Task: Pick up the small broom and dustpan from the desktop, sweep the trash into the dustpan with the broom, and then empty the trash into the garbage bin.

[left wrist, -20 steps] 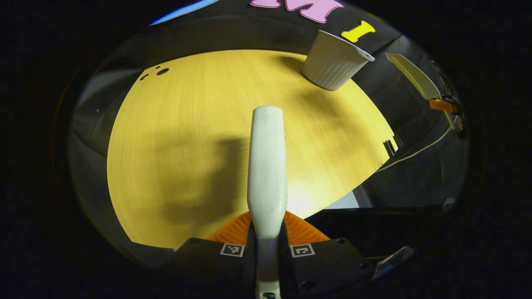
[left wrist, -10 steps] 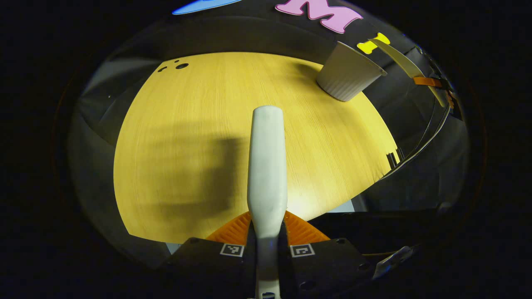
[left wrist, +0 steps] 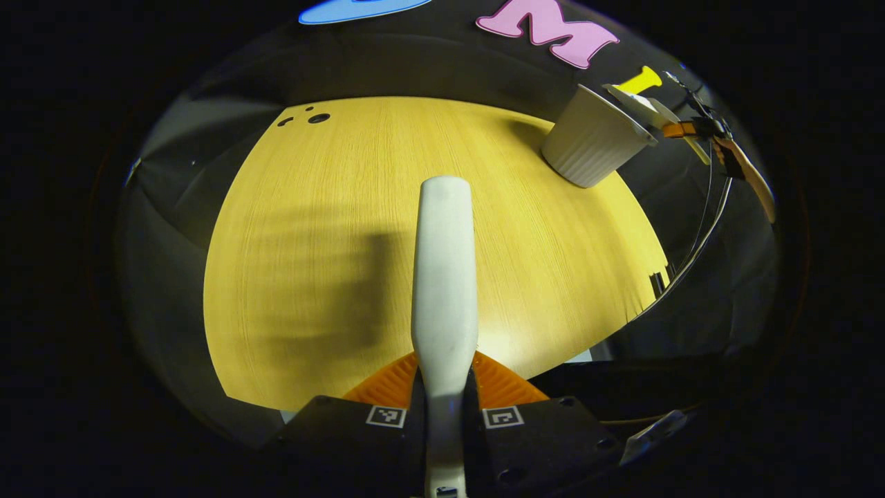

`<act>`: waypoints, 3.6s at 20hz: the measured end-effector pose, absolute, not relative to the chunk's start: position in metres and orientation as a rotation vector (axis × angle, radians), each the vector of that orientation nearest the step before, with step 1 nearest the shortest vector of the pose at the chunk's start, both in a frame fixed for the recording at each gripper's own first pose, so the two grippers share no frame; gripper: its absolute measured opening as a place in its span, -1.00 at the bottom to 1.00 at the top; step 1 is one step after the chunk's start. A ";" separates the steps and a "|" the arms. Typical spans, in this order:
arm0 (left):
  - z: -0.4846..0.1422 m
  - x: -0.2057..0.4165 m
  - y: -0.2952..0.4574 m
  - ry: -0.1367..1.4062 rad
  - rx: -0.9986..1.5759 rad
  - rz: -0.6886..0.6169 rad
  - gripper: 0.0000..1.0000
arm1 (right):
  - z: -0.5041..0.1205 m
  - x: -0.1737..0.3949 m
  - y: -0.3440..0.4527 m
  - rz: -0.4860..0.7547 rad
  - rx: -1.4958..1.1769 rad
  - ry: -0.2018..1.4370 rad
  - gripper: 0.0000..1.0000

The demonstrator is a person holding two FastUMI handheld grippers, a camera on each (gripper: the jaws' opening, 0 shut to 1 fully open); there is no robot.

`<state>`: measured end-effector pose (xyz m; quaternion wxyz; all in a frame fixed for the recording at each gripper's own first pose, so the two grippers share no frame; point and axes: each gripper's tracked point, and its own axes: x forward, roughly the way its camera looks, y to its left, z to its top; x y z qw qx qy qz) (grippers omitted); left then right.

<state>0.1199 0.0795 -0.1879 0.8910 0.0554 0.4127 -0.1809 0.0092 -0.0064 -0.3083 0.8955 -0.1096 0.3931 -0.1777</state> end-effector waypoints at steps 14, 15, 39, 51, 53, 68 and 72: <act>-0.176 0.125 0.060 0.835 0.190 -0.412 -0.48 | -0.285 0.020 -0.023 -0.376 -0.901 0.727 -0.31; -0.180 0.123 0.058 0.840 0.200 -0.418 -0.47 | -0.280 0.024 -0.021 -0.379 -0.958 0.710 -0.22; -0.191 0.103 0.062 0.815 0.043 -0.344 -0.48 | -0.255 0.035 -0.041 -0.361 -1.340 0.609 -0.31; -0.155 0.129 0.099 0.700 -0.038 -0.210 -0.48 | -0.230 0.010 -0.047 -0.321 -0.508 0.582 -0.31; -0.156 0.129 0.105 0.698 -0.041 -0.197 -0.48 | -0.214 0.014 -0.042 -0.310 -0.393 0.536 -0.31; -0.142 0.137 0.127 0.617 0.035 -0.151 -0.48 | -0.194 0.024 -0.005 -0.054 -0.053 0.416 -0.31; -0.150 0.144 0.124 0.598 0.059 -0.159 -0.48 | -0.215 0.023 -0.008 -0.008 0.005 0.514 -0.31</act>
